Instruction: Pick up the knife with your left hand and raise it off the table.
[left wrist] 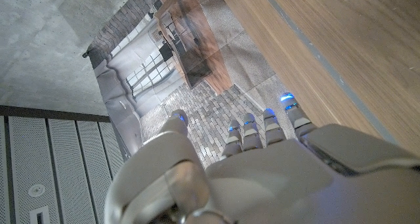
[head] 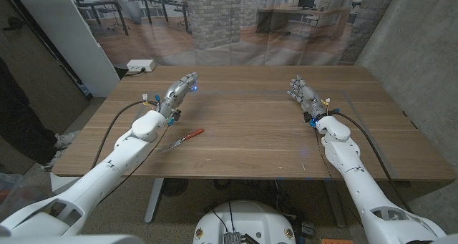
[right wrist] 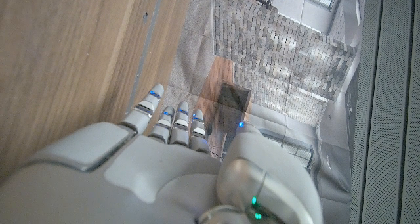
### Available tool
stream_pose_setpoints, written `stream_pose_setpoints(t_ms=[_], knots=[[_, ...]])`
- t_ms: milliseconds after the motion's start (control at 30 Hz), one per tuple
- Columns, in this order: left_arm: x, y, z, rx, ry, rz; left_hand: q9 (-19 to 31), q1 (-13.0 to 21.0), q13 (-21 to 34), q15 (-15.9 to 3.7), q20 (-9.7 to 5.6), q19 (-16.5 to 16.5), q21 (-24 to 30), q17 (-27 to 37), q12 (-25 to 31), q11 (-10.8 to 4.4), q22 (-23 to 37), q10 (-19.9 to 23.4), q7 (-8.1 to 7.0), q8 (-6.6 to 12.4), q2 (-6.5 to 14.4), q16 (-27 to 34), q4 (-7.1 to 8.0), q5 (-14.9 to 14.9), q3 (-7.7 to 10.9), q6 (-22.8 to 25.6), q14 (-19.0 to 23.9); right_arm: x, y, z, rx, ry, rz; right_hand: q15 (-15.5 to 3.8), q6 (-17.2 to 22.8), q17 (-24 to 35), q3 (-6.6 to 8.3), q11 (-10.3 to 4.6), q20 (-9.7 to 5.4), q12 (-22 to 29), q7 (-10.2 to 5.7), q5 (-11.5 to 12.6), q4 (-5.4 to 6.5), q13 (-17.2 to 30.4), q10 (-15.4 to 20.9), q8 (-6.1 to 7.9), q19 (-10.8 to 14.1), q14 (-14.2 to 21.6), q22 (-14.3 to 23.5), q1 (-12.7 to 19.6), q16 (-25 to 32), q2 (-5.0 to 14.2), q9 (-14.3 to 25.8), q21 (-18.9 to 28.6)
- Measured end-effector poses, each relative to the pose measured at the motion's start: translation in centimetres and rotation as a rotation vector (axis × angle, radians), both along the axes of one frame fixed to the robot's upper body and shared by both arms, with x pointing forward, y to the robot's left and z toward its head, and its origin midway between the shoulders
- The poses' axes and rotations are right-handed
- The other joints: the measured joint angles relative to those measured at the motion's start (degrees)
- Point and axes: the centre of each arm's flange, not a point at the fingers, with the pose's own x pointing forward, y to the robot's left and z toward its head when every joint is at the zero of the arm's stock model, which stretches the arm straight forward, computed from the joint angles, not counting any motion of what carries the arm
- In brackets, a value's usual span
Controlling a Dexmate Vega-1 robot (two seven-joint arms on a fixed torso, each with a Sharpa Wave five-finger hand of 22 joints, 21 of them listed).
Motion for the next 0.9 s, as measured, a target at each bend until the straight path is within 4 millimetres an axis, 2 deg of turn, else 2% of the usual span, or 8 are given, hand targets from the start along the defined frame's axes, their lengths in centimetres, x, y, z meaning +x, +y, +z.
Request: stream_pose_setpoints(t_ms=[900], knots=[[-2.1,-0.3,1.5,0.132,-0.052,0.003,-0.01,0.45,0.27,-0.1,0.29,0.3,-0.22,0.28,0.43,0.0,-0.01,1.43,-0.38,0.0,-0.46,0.23,-1.03,0.0,0.23,1.83,1.57,-0.3,0.1,0.1,0.007,-0.025,0.002,0.2,0.85,-0.01,0.45,0.51,0.21,-0.01,-0.23,-0.45,0.01,-0.01,0.52,-0.43,0.2,0.2,-0.01,0.24,0.0,-0.24,-0.01,0.0]])
